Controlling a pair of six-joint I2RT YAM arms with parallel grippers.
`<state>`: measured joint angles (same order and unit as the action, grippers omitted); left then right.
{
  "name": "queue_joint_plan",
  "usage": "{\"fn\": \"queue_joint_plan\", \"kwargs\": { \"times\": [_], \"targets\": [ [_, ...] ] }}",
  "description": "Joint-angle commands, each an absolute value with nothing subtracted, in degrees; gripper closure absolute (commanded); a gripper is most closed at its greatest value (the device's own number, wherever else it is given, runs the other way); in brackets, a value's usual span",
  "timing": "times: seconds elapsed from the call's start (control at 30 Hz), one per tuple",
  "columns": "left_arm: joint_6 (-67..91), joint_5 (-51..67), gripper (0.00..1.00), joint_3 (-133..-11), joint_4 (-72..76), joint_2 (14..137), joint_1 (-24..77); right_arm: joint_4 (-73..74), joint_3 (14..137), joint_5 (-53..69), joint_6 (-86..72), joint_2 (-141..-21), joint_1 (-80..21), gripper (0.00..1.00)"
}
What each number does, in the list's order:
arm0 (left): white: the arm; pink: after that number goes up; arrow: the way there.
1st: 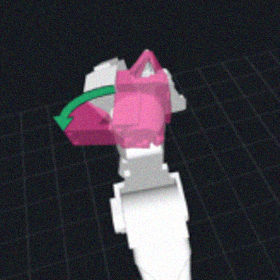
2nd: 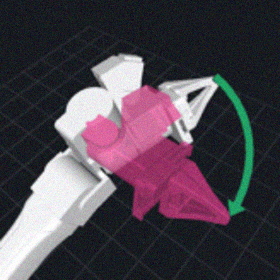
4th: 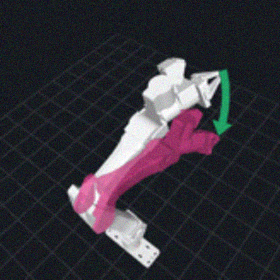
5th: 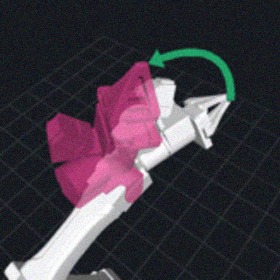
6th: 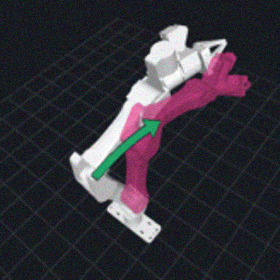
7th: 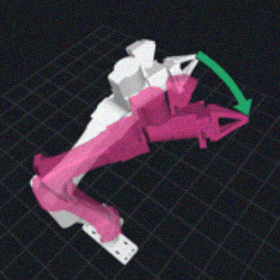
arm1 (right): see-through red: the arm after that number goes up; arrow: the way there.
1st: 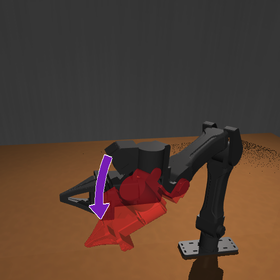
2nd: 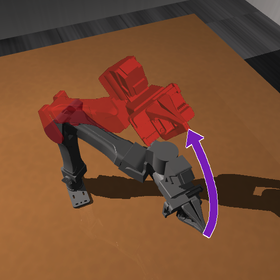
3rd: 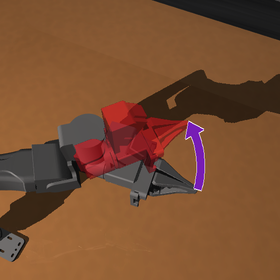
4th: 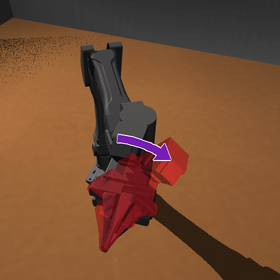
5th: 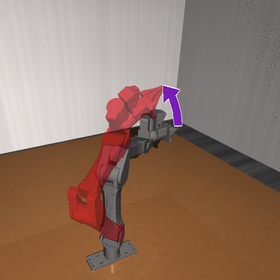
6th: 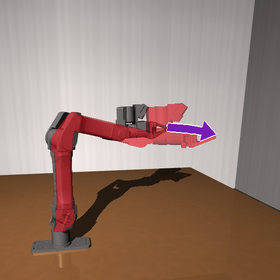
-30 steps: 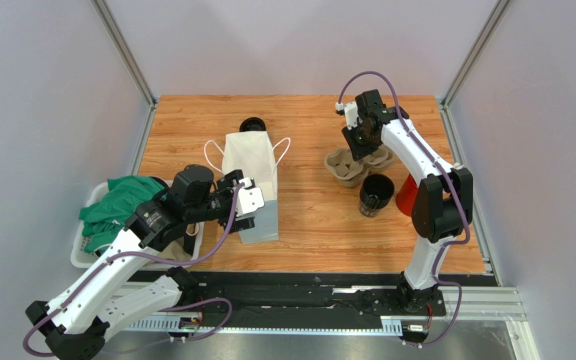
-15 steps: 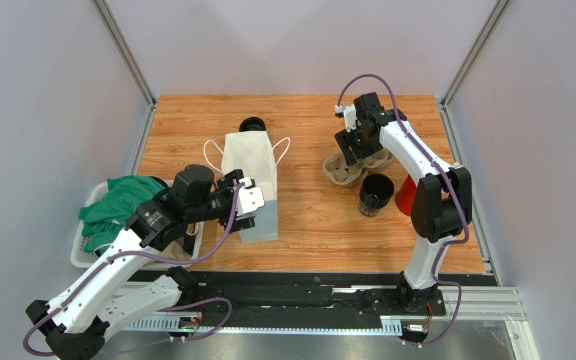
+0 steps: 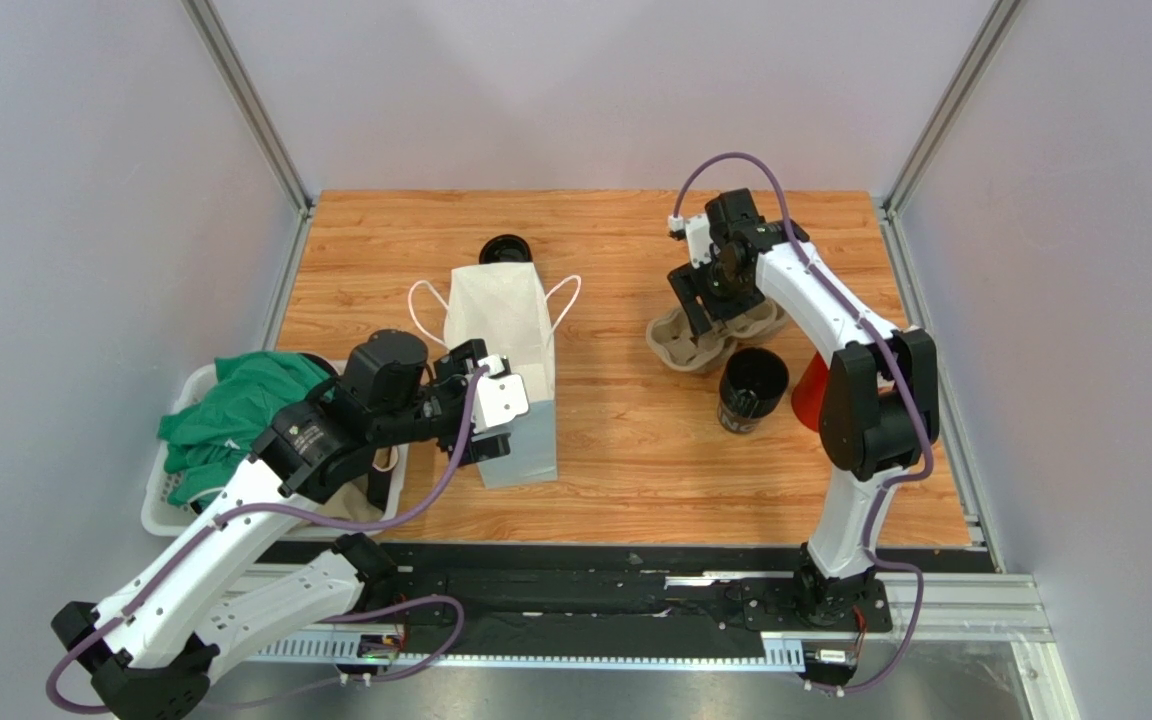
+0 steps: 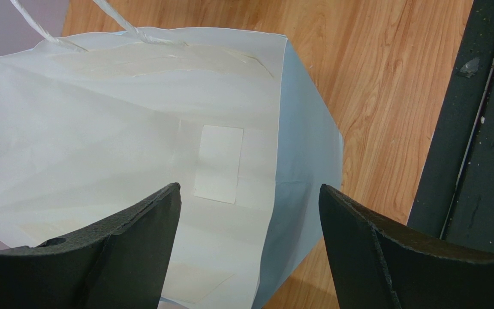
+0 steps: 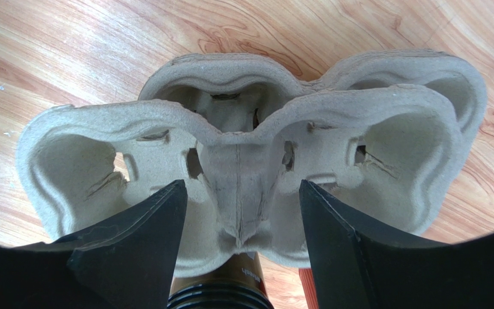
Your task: Pack the takeout coffee
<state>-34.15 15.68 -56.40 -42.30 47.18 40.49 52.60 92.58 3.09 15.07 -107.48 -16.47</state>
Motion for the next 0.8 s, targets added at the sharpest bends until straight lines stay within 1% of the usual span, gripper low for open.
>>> {"fn": "queue_joint_plan", "kwargs": {
  "times": [0.0, 0.13, 0.17, 0.23, 0.27, 0.33, 0.53, 0.77],
  "targets": [
    [-33.49, 15.65, 0.13, -56.43, -41.31, 46.41, 40.69, 50.71, 91.67, 3.78, 15.29, -108.63, -16.79, 0.33],
    [-33.4, 15.73, 0.13, -56.25, -41.4, 46.06, 40.69, 50.71, 91.5, 3.52, 15.12, -109.51, -16.7, 0.36],
    [-33.4, 15.73, 0.13, -56.16, -41.31, 45.88, 40.69, 50.63, 91.49, 3.43, 15.12, -109.6, -16.7, 0.39],
    [-33.4, 15.73, 0.13, -55.9, -41.22, 45.7, 40.78, 50.36, 91.32, 3.25, 14.86, -109.6, -16.7, 0.41],
    [-33.4, 15.82, 0.13, -55.81, -41.22, 45.62, 40.69, 50.19, 91.32, 3.08, 14.85, -109.51, -16.7, 0.44],
    [-33.4, 15.64, 0.13, -55.64, -41.31, 45.44, 40.69, 49.75, 91.14, 2.99, 14.77, -109.42, -16.7, 0.47],
    [-33.4, 15.64, 0.13, -55.46, -41.04, 45.18, 40.69, 48.43, 90.09, 3.52, 14.85, -108.46, -16.7, 0.58],
    [-34.01, 15.21, 0.13, -56.86, -41.75, 45.17, 40.69, 48.78, 90.35, 4.48, 15.12, -106.97, -16.7, 0.66]
  ]
}}
